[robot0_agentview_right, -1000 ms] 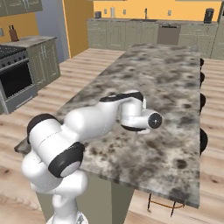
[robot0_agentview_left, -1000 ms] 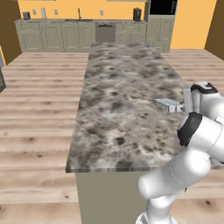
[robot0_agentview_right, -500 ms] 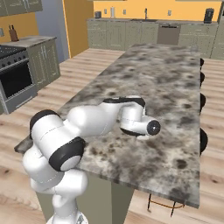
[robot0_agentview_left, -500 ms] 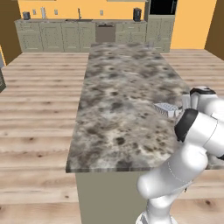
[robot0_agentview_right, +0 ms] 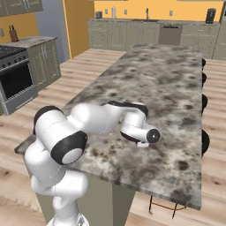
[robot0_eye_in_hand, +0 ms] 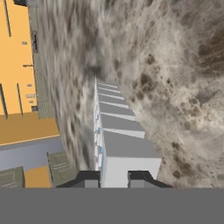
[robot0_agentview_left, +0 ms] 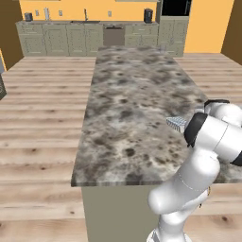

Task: Open the freezer door, pick up the ice cube tray from the freezer, and place it on the dining counter.

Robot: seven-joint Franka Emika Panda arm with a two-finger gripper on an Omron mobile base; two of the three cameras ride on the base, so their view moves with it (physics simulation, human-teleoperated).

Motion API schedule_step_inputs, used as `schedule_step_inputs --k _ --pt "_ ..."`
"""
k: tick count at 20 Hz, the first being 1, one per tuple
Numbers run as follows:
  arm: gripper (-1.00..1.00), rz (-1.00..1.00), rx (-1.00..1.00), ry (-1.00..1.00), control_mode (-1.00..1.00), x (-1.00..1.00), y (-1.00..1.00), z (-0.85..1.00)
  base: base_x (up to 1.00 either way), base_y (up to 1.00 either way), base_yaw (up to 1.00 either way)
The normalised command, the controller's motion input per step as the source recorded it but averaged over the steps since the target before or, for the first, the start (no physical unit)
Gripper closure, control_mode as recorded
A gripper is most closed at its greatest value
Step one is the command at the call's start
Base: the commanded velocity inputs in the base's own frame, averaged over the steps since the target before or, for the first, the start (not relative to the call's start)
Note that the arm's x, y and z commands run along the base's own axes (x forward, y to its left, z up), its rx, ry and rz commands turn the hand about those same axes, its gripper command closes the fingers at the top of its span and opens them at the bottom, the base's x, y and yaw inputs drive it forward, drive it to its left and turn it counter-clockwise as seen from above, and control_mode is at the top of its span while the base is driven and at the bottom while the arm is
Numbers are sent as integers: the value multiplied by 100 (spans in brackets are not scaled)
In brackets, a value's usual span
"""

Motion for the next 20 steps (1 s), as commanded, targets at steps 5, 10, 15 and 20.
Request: schedule_step_inputs --k 5,10,15,20 --pt "100 0 0 2 -100 0 0 -30 0 0 0" --pt "100 0 0 5 -100 0 0 -26 0 0 0" --pt "100 0 0 2 -100 0 0 -8 0 0 0" --pt "100 0 0 0 -100 0 0 0 0 0 0"
